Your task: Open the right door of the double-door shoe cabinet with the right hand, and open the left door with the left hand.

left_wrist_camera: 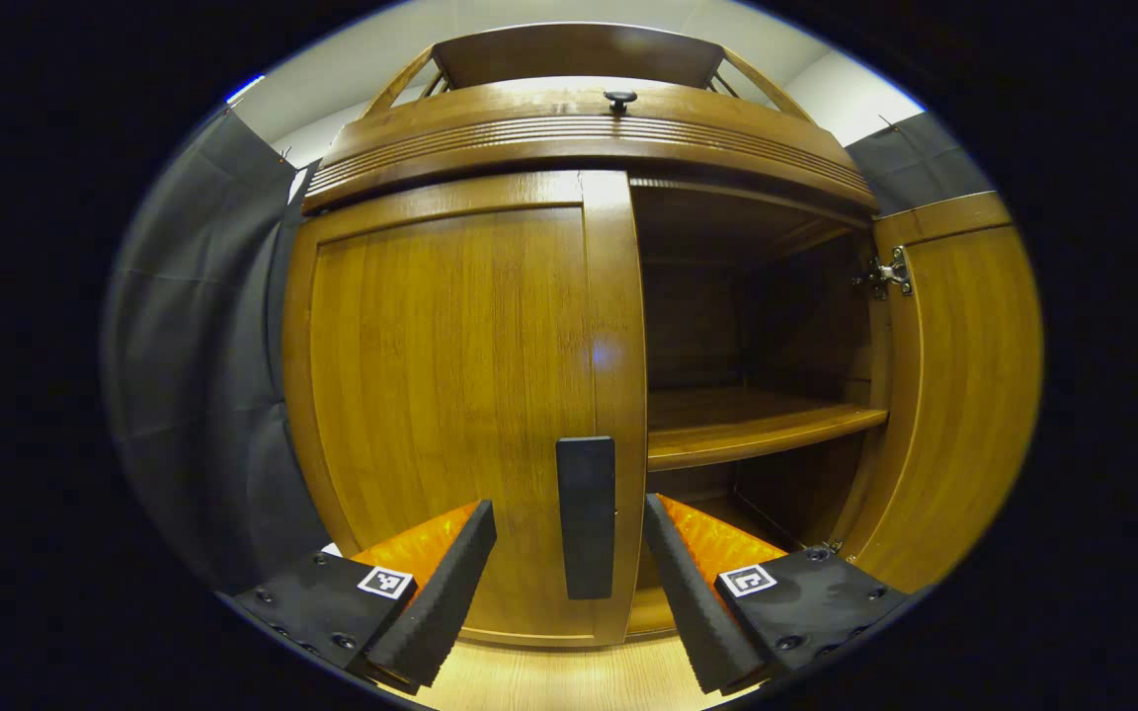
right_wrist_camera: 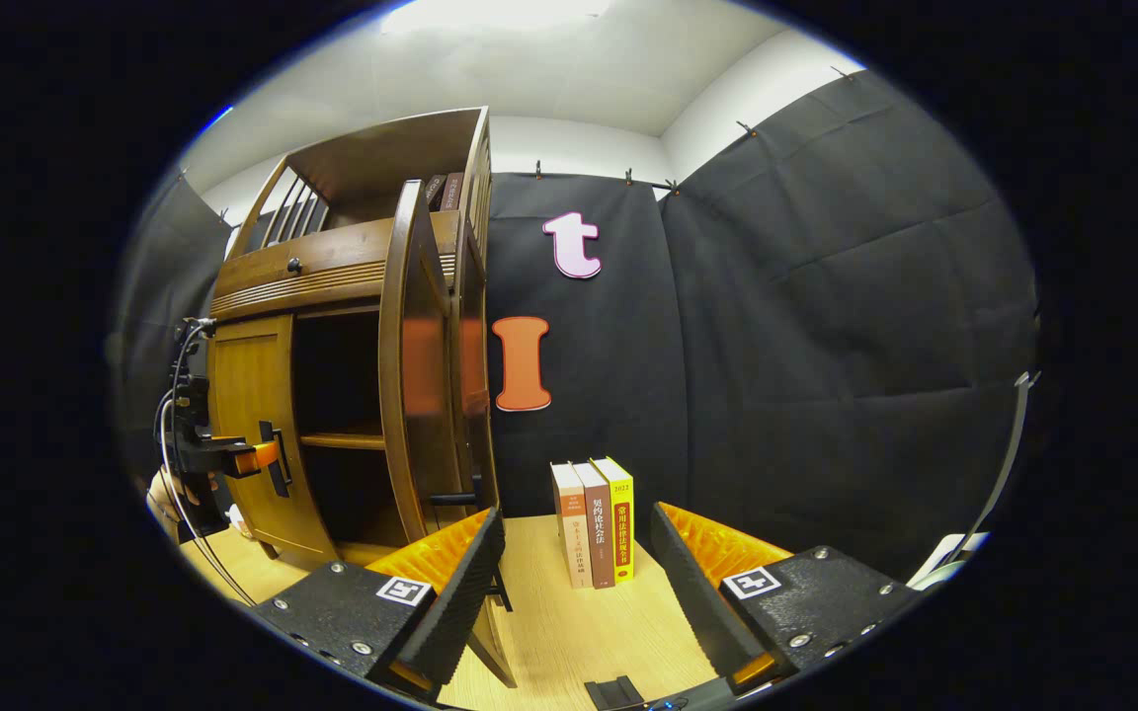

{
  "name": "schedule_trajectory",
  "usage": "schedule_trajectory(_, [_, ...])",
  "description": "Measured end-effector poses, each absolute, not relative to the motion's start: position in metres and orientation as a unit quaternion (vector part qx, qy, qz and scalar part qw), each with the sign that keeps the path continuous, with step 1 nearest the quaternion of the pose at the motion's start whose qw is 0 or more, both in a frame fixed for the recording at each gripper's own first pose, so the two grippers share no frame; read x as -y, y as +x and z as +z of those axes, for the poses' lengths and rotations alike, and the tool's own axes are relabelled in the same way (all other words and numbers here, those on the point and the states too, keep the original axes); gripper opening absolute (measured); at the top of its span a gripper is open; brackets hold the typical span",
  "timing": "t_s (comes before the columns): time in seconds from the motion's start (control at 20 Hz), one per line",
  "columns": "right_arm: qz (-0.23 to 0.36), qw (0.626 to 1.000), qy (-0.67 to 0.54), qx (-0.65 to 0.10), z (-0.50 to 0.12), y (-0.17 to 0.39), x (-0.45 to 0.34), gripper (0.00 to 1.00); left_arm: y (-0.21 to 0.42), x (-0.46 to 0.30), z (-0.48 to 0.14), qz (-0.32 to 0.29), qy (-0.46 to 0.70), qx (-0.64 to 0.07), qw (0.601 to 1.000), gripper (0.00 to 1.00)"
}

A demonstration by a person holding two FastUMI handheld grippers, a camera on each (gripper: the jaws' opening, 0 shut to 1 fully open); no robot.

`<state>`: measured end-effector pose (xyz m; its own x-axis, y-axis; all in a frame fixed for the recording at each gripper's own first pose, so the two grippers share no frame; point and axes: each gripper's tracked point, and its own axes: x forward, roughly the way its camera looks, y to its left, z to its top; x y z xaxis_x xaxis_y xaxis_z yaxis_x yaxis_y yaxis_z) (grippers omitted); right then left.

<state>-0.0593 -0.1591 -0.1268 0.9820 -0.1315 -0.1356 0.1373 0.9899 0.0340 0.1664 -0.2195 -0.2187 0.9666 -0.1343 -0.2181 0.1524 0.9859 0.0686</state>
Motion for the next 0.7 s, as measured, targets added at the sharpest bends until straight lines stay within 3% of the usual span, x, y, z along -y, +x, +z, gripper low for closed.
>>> schedule_trajectory(0.2, [-0.067, 0.996, 0.011, -0.062, -0.122, -0.06, 0.154, 0.92, 0.182, 0.224, -0.236, -0.077, 0.032, -0.117, 0.99, 0.92])
schedule_trajectory(0.35, [-0.062, 0.996, 0.006, -0.06, -0.12, -0.062, 0.149, 0.92, 0.19, 0.229, -0.249, -0.08, 0.027, -0.126, 0.988, 0.79])
schedule_trajectory(0.65, [-0.061, 0.996, 0.009, -0.061, -0.122, -0.06, 0.145, 0.92, 0.191, 0.234, -0.257, -0.093, 0.03, -0.127, 0.987, 0.41])
schedule_trajectory(0.7, [-0.06, 0.996, 0.009, -0.061, -0.122, -0.06, 0.144, 0.92, 0.19, 0.233, -0.256, -0.098, 0.034, -0.128, 0.986, 0.39])
